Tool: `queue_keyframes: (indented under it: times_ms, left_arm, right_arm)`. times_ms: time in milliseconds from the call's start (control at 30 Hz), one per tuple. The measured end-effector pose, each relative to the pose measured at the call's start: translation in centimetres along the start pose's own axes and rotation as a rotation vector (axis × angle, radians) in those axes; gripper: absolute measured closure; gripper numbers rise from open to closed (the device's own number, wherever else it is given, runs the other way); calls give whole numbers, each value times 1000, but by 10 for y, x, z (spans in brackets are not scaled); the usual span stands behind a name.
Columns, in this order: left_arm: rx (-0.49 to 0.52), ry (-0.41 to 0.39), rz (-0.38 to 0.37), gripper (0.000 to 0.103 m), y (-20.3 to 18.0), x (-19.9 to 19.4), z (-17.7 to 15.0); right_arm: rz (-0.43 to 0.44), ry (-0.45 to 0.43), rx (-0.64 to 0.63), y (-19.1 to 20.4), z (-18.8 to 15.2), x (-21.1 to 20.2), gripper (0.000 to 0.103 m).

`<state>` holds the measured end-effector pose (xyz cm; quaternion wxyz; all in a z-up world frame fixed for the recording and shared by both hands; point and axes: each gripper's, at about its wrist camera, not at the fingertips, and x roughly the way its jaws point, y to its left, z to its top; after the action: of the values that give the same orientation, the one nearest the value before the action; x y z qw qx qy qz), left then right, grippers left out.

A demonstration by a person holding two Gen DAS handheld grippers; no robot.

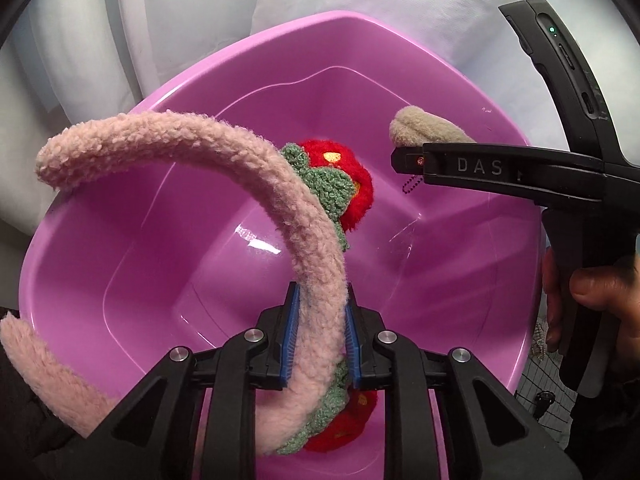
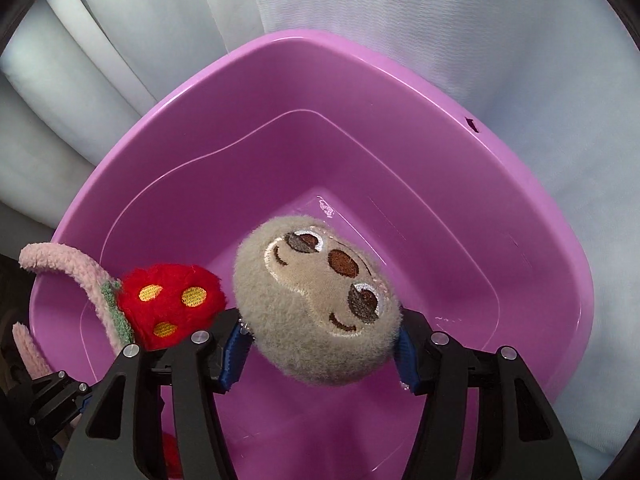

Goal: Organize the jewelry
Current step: 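Open both tools to drop the headband and sloth keychain into the pink tub, then withdraw both tools from the tub back over the table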

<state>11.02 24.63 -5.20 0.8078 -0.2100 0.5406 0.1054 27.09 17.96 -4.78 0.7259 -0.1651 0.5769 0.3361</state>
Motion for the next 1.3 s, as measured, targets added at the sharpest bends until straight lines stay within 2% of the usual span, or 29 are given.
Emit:
queue_keyframes:
  times_ms: [33,67,100,133,333,700,1300]
  left_arm:
    - [-6,0,4,62,2,2,4]
    - [-9,-7,12,54,2,1,4]
    - [-10,-20,21,37,3,-2,3]
    - [-8,-38,26,32,2,-5,3]
    - [-9,-40,38,31,4,-7,1]
    - [-19,-74,45,31,11,-16,-4]
    - [-25,-159,71,30,0,-57,-41]
  right_arm:
    - [-12,9,-2,1,1,2,43]
    - [-26,15,0,1,5,5,41]
    - [-35,21,4,3,8,8,40]
    - [-36,23,10,1,8,8,39]
    - [-23,22,30,-6,9,6,34]
    - [4,-22,41,-4,3,-3,34]
    - [39,-131,6,5,-39,-58,34]
